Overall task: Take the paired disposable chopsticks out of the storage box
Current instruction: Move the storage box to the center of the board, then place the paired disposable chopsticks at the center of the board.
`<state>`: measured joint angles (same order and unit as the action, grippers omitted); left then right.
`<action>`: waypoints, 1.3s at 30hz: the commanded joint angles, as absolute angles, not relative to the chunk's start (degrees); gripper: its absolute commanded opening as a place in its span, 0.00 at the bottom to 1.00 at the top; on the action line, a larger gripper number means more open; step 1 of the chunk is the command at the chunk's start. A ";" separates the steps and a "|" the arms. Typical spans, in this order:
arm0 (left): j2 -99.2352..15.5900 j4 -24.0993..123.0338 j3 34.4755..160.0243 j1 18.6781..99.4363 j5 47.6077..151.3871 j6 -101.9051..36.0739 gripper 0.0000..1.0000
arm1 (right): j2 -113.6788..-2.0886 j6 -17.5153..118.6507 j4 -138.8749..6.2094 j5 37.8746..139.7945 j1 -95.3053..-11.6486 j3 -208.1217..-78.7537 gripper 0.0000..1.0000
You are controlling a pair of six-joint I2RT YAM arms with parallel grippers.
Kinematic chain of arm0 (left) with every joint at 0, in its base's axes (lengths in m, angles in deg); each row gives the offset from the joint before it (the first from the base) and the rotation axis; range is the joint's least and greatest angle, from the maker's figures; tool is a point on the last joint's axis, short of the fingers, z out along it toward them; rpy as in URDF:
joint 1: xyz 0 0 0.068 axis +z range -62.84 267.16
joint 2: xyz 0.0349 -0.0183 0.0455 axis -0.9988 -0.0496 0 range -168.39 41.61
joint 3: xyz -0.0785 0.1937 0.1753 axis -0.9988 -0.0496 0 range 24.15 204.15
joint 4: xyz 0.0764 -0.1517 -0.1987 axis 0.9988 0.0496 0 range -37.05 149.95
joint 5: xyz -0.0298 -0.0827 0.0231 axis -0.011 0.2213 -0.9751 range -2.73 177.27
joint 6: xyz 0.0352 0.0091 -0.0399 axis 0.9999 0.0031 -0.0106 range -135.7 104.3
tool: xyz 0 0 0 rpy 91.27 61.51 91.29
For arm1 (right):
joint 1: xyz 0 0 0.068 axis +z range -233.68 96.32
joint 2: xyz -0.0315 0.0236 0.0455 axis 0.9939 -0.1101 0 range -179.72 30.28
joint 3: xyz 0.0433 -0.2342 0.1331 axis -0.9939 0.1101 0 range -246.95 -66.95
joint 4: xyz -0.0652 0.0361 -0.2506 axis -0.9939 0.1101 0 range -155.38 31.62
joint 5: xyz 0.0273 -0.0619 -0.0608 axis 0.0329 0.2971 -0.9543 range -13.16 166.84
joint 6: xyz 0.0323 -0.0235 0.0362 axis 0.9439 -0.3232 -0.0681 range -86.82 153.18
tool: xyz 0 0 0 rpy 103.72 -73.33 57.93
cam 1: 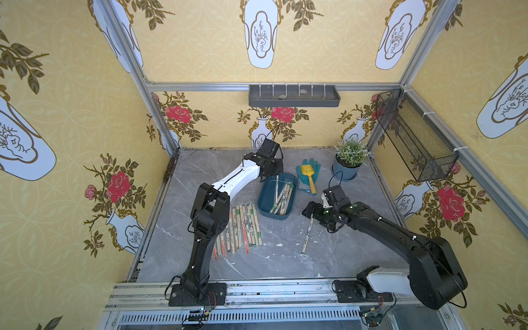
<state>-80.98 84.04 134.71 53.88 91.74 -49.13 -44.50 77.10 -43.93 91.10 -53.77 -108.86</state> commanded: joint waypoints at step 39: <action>-55.84 67.22 83.11 57.78 91.65 -67.26 0.00 | -46.46 76.31 -46.68 91.75 -54.88 -108.55 0.97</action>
